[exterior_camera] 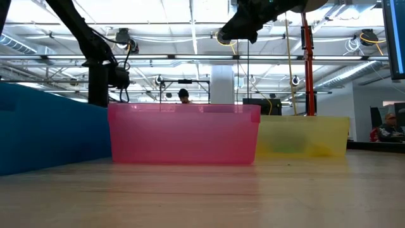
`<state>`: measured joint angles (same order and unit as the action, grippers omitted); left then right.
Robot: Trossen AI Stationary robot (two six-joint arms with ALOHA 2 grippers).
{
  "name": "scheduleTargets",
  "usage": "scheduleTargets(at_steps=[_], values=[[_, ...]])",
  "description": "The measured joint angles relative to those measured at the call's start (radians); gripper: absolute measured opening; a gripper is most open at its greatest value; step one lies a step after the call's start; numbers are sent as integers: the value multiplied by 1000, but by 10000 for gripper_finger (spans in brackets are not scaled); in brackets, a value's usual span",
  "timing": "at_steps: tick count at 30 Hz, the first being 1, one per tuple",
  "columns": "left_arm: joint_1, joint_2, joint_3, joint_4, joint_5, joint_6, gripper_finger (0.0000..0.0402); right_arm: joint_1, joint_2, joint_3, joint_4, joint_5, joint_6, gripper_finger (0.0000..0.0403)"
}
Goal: Pick and place Stapler, Stapler remover, tape
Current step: Put the blue staple remover into the yellow bin
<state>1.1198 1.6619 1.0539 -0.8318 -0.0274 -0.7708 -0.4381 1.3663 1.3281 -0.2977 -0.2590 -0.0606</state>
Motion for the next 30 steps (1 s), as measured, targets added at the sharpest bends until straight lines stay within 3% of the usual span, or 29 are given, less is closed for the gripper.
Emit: scheduleTargets(at_steps=[30], values=[[-74, 41, -27, 23, -153, -63, 200, 0, 0, 0, -31, -3, -5, 155]])
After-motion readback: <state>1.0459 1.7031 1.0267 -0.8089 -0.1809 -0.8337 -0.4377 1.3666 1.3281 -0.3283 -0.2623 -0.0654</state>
